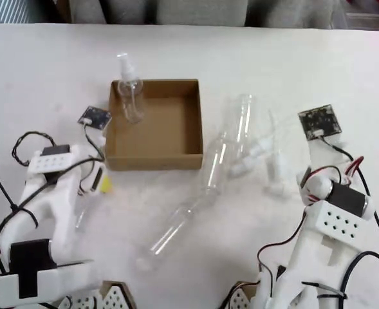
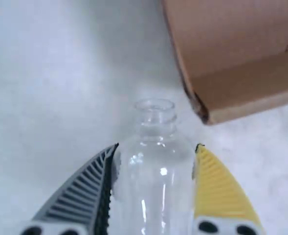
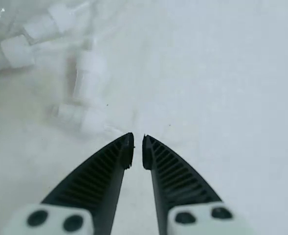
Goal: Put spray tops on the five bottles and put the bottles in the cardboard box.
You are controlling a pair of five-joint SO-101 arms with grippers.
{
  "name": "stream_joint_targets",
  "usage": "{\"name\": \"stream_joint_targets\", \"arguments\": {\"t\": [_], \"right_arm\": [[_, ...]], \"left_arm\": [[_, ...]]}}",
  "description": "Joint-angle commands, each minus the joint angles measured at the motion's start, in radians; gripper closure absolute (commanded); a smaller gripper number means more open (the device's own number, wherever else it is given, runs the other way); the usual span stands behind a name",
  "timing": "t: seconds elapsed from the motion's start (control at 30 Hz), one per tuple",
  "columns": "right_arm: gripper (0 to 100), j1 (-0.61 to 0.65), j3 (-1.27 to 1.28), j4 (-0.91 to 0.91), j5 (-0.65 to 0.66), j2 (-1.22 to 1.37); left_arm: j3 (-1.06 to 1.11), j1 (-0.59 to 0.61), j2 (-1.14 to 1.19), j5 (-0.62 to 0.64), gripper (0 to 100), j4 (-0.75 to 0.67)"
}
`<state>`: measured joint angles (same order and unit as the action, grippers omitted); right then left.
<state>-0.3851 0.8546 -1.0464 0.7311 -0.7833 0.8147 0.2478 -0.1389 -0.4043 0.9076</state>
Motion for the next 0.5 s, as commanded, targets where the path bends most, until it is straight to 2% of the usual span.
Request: {"name": "stream_joint_targets", "arguments": {"t": [0.0,0.17,0.33,0.47], "right_arm": [[97.4,0.064,-0.061,-0.035,0.084,0.053],[96.7,0.139,-0.149,-0.091,0.196,0.246],[84.7,0.173,-0.259,-0.09,0.233,0.455],[85.0,0.174,-0.327,-0.09,0.334,0.584]], "left_arm": [[-0.003,0.022,-0.051,0.006,89,-0.023],[-0.006,0.036,-0.051,0.006,89,-0.025],[-0.005,0.036,-0.051,0.006,89,-0.04],[-0.005,0.036,-0.051,0.006,89,-0.043]]}}
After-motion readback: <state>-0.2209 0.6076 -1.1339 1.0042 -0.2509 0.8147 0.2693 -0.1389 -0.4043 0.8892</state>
